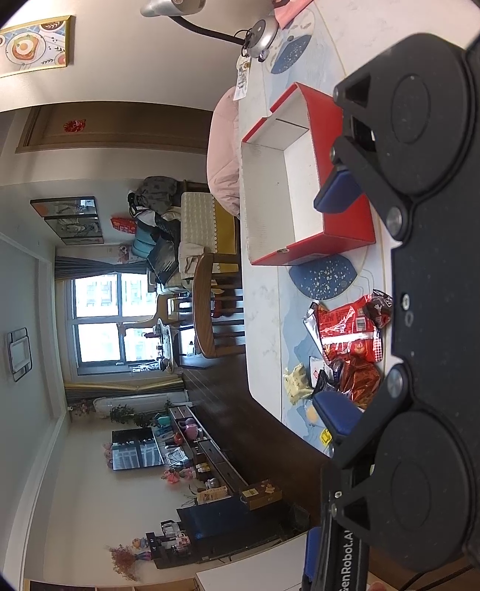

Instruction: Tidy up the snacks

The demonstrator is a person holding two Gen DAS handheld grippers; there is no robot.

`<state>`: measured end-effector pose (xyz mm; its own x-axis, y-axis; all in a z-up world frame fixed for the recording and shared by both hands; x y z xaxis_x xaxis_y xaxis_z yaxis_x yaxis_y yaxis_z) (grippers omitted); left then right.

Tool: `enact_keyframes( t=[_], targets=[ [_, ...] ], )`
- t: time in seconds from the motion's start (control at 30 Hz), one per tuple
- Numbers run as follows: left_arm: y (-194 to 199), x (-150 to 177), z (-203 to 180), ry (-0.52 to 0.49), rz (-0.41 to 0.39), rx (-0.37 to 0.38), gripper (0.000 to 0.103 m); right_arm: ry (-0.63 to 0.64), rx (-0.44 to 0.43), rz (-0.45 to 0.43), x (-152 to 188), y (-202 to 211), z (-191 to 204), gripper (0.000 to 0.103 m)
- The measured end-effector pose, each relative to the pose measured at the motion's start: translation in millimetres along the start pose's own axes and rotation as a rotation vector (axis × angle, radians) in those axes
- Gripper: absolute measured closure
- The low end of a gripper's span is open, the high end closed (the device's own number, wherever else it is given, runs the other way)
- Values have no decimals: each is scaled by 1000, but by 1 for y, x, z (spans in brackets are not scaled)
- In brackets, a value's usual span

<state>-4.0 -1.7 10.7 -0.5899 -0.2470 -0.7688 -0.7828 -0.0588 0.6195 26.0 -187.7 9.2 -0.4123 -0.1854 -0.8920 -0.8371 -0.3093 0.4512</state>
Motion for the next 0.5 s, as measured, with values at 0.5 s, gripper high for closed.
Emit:
enact_keyframes(
  t=[0.5],
  targets=[
    [-38,-7,9,55,90,-14,10,28,-45,84,-2,-35,-3,0]
  ],
)
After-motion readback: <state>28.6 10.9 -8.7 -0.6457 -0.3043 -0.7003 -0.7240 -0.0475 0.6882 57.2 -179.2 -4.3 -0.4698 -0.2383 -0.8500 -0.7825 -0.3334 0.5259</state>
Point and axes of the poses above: each gripper's, at about its wrist camera, not at the fingertips, and y roughly against the way its jaws point, z to its left, x to its underside, the point moved 2 cm from there along -y, roughly the way its jaws point, and after that the axes turned 5 degrees about y, right-handed, at the moved point
